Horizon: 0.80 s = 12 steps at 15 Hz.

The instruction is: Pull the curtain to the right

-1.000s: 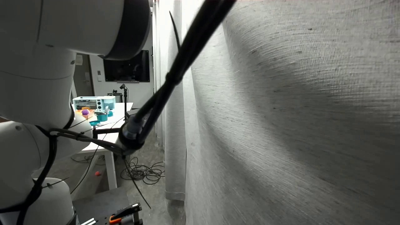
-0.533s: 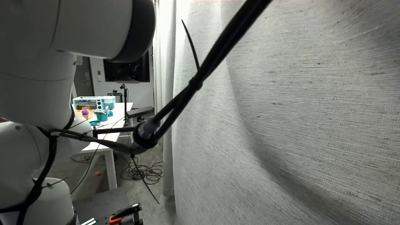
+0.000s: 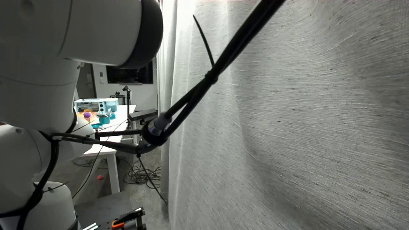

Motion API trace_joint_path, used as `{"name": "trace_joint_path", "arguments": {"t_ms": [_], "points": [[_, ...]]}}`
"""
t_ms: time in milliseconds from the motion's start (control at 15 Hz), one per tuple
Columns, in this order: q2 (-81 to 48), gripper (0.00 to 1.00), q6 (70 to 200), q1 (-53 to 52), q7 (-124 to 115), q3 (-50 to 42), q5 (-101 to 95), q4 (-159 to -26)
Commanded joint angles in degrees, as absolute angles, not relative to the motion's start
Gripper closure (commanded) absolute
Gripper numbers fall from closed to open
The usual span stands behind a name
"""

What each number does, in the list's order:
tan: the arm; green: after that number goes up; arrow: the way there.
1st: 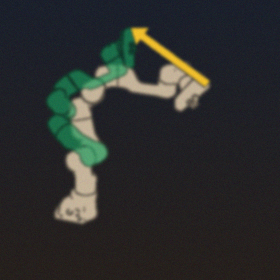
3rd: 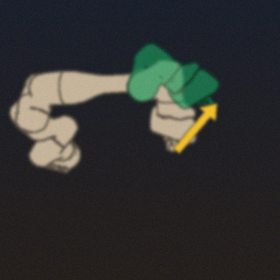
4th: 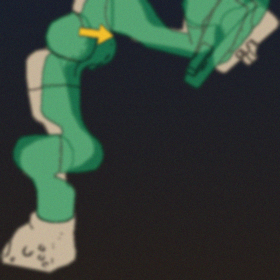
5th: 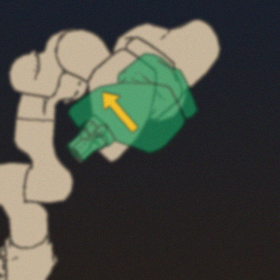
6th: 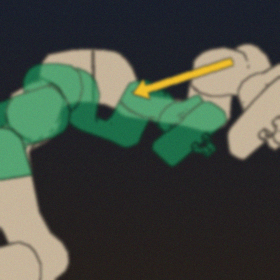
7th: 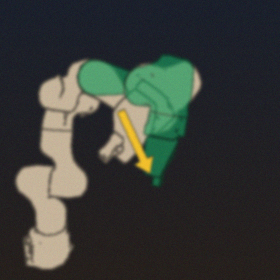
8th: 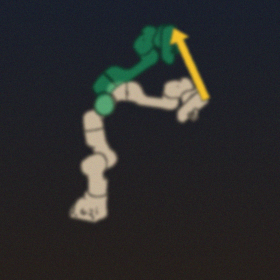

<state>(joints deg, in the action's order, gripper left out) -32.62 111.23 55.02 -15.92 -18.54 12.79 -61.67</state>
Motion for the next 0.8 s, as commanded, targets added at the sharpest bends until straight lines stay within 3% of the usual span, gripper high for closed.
{"name": "trace_joint_path", "arguments": {"t_ms": [0,733], "points": [[-35.35,0.99,108.18,57.0,-15.42,-17.5,12.46,-55.18],[-36.13,0.99,106.67,56.62,-15.49,-17.87,14.16,-53.4]]}}
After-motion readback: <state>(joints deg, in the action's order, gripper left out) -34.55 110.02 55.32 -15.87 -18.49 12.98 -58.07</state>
